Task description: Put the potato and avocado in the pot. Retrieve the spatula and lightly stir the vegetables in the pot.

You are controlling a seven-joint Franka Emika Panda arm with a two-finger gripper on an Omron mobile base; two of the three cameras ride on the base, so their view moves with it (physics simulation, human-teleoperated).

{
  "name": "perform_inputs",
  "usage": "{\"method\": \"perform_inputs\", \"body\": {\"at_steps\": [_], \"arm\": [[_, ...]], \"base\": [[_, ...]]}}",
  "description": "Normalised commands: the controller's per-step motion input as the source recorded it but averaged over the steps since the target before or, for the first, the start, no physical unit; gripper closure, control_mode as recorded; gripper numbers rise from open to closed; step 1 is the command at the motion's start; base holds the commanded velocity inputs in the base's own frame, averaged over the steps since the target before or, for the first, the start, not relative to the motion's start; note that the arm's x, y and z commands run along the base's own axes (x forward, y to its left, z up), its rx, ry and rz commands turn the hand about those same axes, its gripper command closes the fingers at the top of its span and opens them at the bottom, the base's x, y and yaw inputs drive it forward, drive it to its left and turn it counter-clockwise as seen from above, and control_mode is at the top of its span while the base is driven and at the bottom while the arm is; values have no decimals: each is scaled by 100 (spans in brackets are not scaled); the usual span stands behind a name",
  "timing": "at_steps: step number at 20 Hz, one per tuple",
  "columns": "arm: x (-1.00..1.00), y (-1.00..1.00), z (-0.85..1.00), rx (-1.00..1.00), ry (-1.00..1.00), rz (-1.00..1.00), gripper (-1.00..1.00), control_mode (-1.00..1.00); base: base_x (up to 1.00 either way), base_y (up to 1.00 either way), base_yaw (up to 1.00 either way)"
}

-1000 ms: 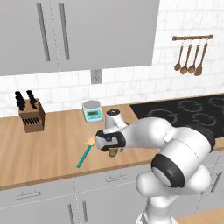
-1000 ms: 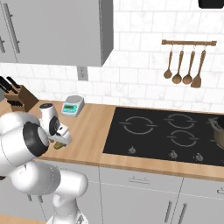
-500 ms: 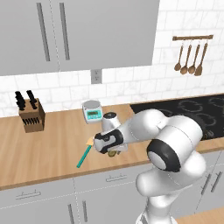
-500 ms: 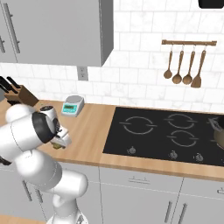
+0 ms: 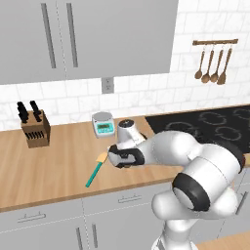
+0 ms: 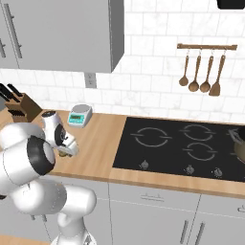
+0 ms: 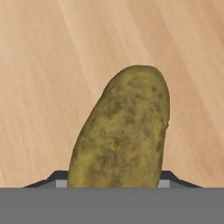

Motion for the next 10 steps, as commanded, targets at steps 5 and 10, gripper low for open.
{"method": "perform_inputs", "body": {"at_steps": [5, 10], "arm": [[-31, -90, 100, 6, -21, -1, 100, -100], [-9, -77, 100, 8, -2, -2, 100, -100]], "base": [[0, 0, 0], [0, 0, 0]]}}
